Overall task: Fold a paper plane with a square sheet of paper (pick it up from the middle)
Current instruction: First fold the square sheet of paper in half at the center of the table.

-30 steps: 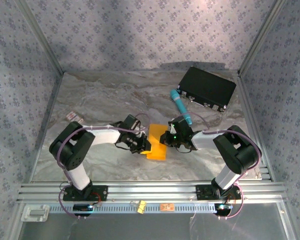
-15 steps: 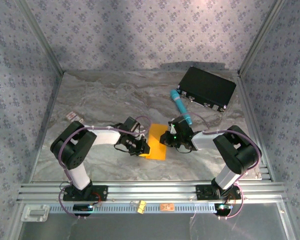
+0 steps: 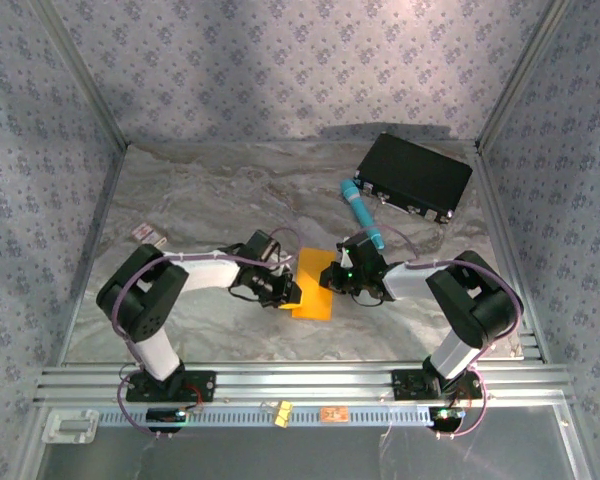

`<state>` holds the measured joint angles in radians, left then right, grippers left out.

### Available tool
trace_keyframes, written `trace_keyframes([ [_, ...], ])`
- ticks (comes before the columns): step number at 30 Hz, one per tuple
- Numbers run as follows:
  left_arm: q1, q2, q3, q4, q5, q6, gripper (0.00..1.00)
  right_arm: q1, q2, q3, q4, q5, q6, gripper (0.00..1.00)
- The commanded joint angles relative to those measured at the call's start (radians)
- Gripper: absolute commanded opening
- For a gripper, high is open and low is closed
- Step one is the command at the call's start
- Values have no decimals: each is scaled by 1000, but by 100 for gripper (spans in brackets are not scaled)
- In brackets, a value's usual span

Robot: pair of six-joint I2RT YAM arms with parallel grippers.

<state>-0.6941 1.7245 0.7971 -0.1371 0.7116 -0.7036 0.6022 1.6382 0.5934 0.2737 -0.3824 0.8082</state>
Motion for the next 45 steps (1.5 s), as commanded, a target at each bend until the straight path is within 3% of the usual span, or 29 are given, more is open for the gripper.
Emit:
trace_keyframes([
  [1,-5,37,-32,-1,20,38,15,10,52,-31,-165,73,-5,0],
  [19,-13,-27,-62,-186,-61,200,17,-1,39,-57,-173,80,-6,0],
  [26,-66,-59,-32,-245,-124,222,17,-2,49,-50,-181,79,-9,0],
  [38,-71,-161,24,-232,-163,150,17,-4,41,-55,-178,75,-15,0],
  [45,-33,-117,43,-97,-78,64,17,-5,29,-49,-189,72,-26,0],
])
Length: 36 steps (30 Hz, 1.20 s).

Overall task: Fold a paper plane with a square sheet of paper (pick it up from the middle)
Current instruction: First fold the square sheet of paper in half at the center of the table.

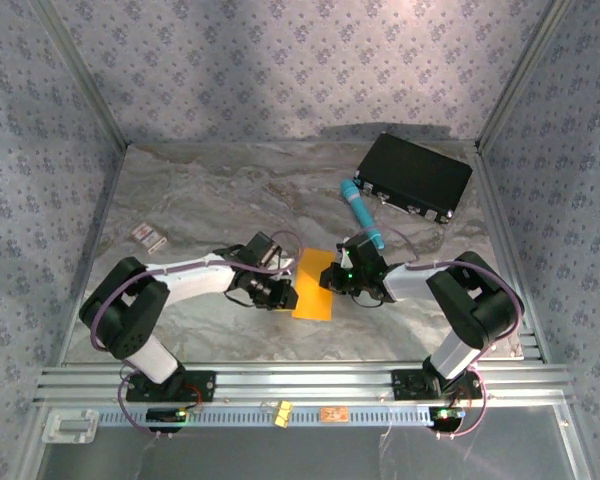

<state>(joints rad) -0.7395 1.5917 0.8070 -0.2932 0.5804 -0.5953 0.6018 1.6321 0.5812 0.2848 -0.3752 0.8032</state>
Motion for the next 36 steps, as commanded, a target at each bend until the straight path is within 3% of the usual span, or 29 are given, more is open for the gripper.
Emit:
trace_keyframes([
  [1,11,33,44,66,60,-47,17,-5,33,-37,-200,65,-22,0],
  [8,4,131,52,81,120,-23,17,-5,34,-37,-203,69,-22,0],
  [14,1,139,-2,23,91,15,17,-8,37,-34,-214,71,-36,0],
  [26,-17,-5,-103,-9,72,-18,17,-14,35,-19,-228,59,-66,0],
  [31,5,-137,-73,-59,-33,-42,18,-12,39,41,-282,19,-204,0],
  [36,110,-159,-57,-10,-44,-103,17,-13,67,180,-416,-35,-375,0],
])
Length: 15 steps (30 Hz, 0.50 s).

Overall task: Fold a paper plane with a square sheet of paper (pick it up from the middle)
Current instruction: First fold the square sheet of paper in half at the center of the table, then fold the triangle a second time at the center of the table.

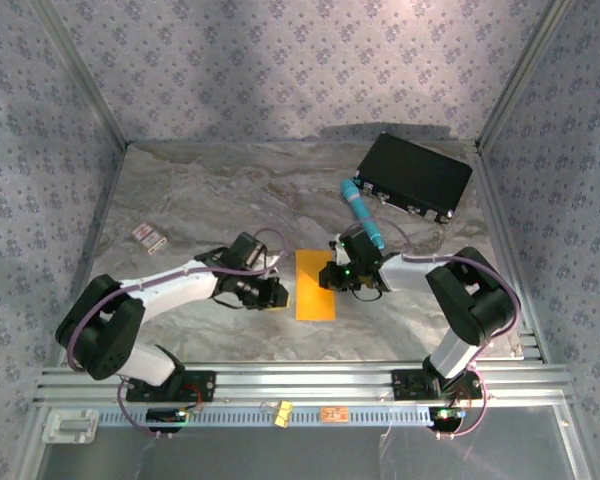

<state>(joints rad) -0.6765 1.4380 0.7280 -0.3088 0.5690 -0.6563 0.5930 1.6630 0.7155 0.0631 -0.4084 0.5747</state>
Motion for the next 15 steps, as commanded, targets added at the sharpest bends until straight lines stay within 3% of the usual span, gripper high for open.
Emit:
trace_keyframes([
  [1,65,6,32,23,-28,-49,17,-5,37,71,-221,-2,-160,0],
  [7,92,129,175,60,34,-52,17,3,-91,70,-226,47,-84,1],
  [15,91,313,339,62,79,-14,17,-5,-366,-207,-79,173,223,12],
])
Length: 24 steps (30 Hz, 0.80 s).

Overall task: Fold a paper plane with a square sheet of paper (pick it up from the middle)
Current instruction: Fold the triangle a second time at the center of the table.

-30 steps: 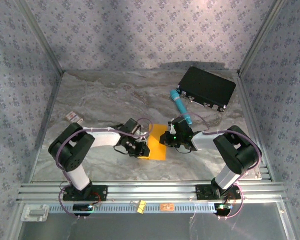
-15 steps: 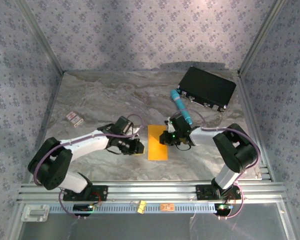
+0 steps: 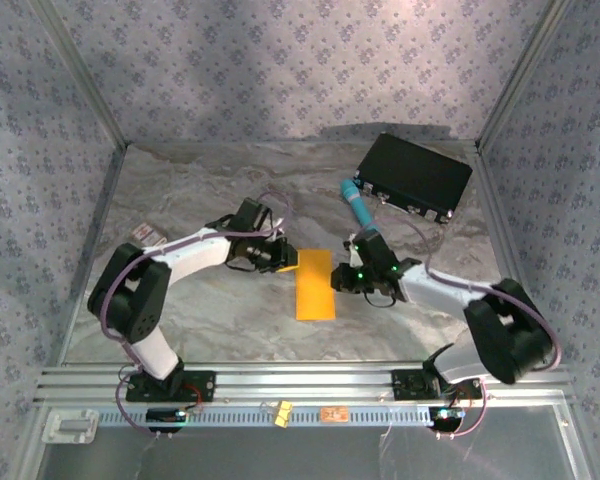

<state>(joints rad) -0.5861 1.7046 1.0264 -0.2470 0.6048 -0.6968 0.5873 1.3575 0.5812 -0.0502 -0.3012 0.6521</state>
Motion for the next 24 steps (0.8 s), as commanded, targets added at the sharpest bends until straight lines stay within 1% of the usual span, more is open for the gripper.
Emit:
trace_keyframes([
  [1,2,65,50,4,45,28,17,5,-86,-95,36,75,168,13],
  [6,4,153,130,-6,68,62,17,14,-181,-150,18,86,228,19],
  [8,15,187,174,-45,47,83,17,14,-196,-159,0,86,261,20],
  [10,29,212,190,-28,60,82,17,23,-208,-165,1,81,279,21],
  [13,40,250,219,-33,67,91,17,40,-221,-178,29,84,306,25],
  [17,42,308,247,-44,96,109,17,55,-198,-182,82,56,326,30],
  [20,42,336,237,-39,95,119,17,72,-160,-171,110,39,336,35],
  [24,45,349,211,-39,87,135,17,81,-112,-154,114,20,351,37],
])
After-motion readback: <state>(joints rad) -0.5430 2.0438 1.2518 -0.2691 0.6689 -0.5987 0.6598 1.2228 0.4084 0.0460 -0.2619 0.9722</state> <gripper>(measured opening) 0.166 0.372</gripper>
